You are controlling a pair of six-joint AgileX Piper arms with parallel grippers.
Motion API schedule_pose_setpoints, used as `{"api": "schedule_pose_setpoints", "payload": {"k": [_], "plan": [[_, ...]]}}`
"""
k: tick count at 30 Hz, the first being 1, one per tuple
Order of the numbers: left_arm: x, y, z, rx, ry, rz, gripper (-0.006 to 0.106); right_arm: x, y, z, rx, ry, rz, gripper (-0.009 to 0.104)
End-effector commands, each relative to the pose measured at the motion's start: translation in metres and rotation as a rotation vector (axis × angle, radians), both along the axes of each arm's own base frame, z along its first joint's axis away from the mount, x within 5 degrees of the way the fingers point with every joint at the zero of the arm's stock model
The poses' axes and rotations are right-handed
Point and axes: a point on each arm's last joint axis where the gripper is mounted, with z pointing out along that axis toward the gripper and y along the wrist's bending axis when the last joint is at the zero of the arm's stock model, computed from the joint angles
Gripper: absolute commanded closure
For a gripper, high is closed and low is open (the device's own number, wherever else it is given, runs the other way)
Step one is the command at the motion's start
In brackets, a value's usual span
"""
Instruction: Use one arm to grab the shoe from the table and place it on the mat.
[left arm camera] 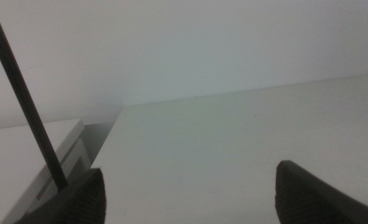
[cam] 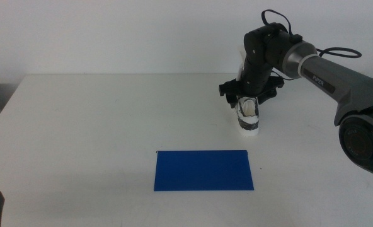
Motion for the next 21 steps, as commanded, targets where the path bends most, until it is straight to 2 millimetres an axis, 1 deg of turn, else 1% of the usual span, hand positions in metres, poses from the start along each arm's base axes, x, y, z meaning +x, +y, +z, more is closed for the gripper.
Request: {"api": "schedule_pose_setpoints", "payload": {"k": [1, 2, 4, 5, 7, 9, 13, 16, 17, 21], "plan": [[0.000, -0.001, 0.006, -0.011, -0.084, -0.008, 0.007, 0.001, -0.006, 0.048, 0.036, -0.131, -0.014, 0.052], [0.000, -0.001, 0.006, -0.011, -0.084, -0.008, 0.007, 0.001, -0.006, 0.049, 0.041, -0.128, -0.023, 0.062], [0.000, -0.001, 0.006, -0.011, -0.084, -0.008, 0.007, -0.001, -0.006, 0.049, 0.038, -0.114, -0.023, 0.090], [0.000, -0.001, 0.006, -0.011, -0.084, -0.008, 0.007, -0.001, -0.007, 0.050, 0.033, -0.111, -0.018, 0.099], [0.000, -0.001, 0.006, -0.011, -0.084, -0.008, 0.007, -0.004, -0.006, 0.055, 0.032, -0.104, -0.015, 0.099], [0.000, -0.001, 0.006, -0.011, -0.084, -0.008, 0.007, -0.009, -0.004, 0.065, 0.034, -0.108, -0.009, 0.099], [0.000, -0.001, 0.006, -0.011, -0.084, -0.008, 0.007, -0.028, 0.001, 0.087, 0.027, -0.129, 0.014, 0.099], [0.000, -0.001, 0.006, -0.011, -0.084, -0.008, 0.007, -0.048, 0.003, 0.102, 0.023, -0.159, 0.027, 0.099], [0.000, -0.001, 0.006, -0.011, -0.084, -0.008, 0.007, -0.055, 0.002, 0.102, 0.021, -0.155, 0.030, 0.099], [0.000, -0.001, 0.006, -0.011, -0.084, -0.008, 0.007, -0.089, 0.008, 0.114, 0.040, -0.169, 0.067, 0.099]]}}
